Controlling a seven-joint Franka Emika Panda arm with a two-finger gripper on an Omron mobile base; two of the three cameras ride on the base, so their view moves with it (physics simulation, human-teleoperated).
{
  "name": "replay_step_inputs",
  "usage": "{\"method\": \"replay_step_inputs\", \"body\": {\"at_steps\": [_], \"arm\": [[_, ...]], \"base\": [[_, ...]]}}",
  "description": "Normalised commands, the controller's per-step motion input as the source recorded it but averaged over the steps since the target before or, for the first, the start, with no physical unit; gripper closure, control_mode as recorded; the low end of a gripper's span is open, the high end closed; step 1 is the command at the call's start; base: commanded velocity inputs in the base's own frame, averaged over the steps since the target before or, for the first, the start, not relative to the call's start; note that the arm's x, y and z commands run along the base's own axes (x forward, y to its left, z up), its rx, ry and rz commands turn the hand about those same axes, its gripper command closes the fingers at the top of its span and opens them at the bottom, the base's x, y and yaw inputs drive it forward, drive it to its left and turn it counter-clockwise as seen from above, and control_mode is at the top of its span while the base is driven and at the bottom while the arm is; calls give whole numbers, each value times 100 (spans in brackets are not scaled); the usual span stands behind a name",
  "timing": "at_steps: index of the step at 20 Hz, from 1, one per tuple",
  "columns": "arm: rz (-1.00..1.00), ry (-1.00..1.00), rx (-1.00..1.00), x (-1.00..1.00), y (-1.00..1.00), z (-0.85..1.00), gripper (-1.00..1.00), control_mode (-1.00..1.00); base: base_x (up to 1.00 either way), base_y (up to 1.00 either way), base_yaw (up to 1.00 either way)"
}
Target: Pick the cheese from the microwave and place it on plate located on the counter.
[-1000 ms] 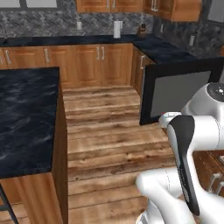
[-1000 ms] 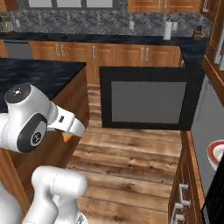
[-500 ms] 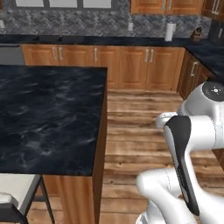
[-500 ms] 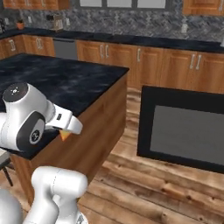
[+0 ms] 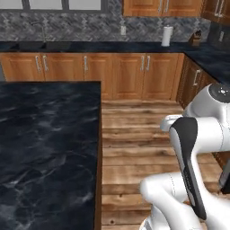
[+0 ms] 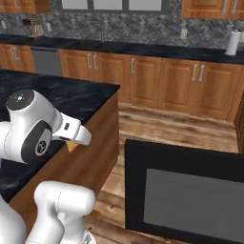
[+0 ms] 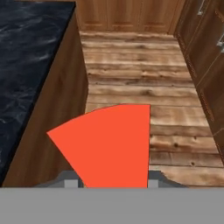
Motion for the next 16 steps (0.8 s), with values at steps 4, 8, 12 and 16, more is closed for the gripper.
{"method": "replay_step_inputs", "body": {"at_steps": [4, 8, 12, 16], "arm": [[0, 0, 0, 0, 0, 0, 100, 100], [0, 0, 0, 0, 0, 0, 100, 100], [0, 0, 0, 0, 0, 0, 100, 100], [0, 0, 0, 0, 0, 0, 100, 100]], "base": [[96, 55, -32], [97, 34, -27], [100, -33, -17], [100, -34, -11]]}}
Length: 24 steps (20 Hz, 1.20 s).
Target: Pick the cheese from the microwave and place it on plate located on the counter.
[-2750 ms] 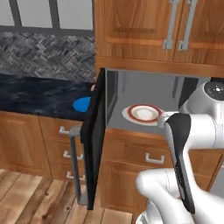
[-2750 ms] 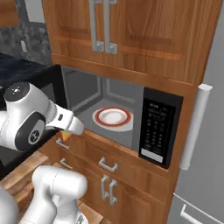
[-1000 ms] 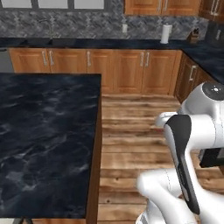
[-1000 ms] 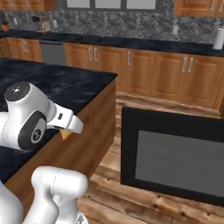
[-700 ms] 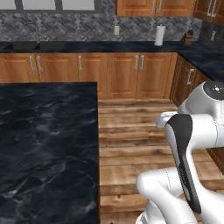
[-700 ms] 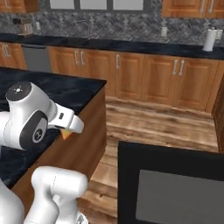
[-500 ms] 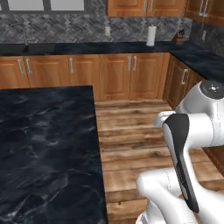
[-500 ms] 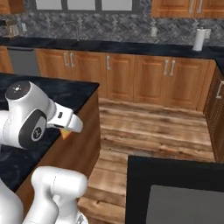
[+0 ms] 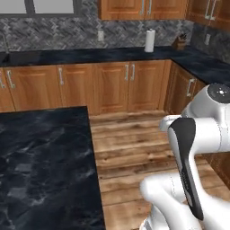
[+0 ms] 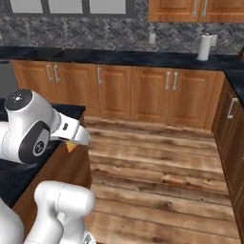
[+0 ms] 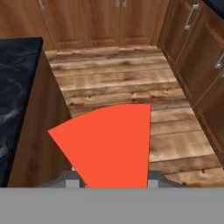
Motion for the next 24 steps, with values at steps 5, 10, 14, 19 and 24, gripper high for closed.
{"method": "replay_step_inputs", "body": {"at_steps": [5, 10, 14, 19, 24], "arm": [[0, 0, 0, 0, 0, 0, 100, 100], [0, 0, 0, 0, 0, 0, 100, 100], [0, 0, 0, 0, 0, 0, 100, 100], [0, 0, 0, 0, 0, 0, 100, 100], [0, 0, 0, 0, 0, 0, 100, 100]], "base": [[95, -42, -34], [37, -22, -69], [9, -6, -81], [20, -2, -78], [61, -4, -63]]}}
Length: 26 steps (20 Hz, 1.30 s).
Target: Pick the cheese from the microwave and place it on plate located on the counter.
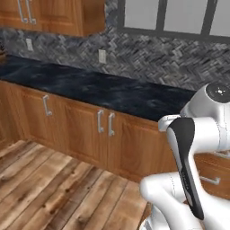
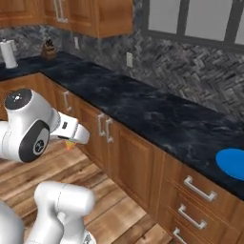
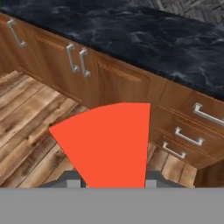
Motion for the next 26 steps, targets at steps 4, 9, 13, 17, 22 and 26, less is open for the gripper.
{"method": "replay_step_inputs", "body": {"at_steps": [4, 9, 13, 17, 22, 26], "arm": [[0, 0, 0, 0, 0, 0, 100, 100], [0, 0, 0, 0, 0, 0, 100, 100], [0, 0, 0, 0, 0, 0, 100, 100], [0, 0, 0, 0, 0, 0, 100, 100], [0, 0, 0, 0, 0, 0, 100, 100], [0, 0, 0, 0, 0, 0, 100, 100]], "base": [[74, 0, -59], [62, 0, -64], [65, -6, -61], [71, -6, -60], [57, -1, -49], [43, -19, -5]]}}
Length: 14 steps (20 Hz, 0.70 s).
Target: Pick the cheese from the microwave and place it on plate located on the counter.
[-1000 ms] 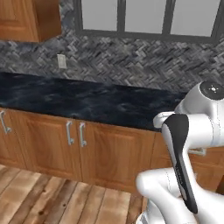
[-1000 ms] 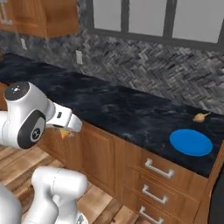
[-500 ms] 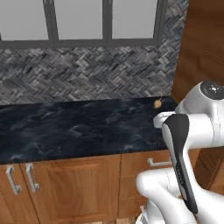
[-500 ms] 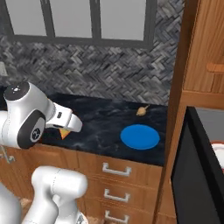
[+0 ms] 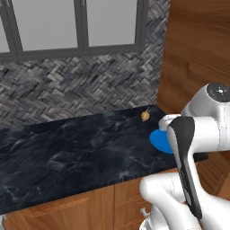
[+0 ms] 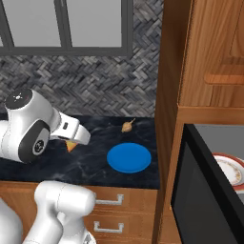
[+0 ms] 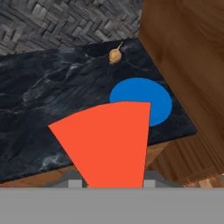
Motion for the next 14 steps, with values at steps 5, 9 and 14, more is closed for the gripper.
{"method": "replay_step_inputs", "body": {"at_steps": [5, 9, 14], "arm": [[-1, 0, 6, 77, -45, -69, 100, -100], [-6, 0, 12, 96, -76, -100, 100, -100], [-14, 7, 1, 98, -21, -88, 100, -100]], "base": [[14, -7, 0], [0, 0, 0], [0, 0, 0]]}}
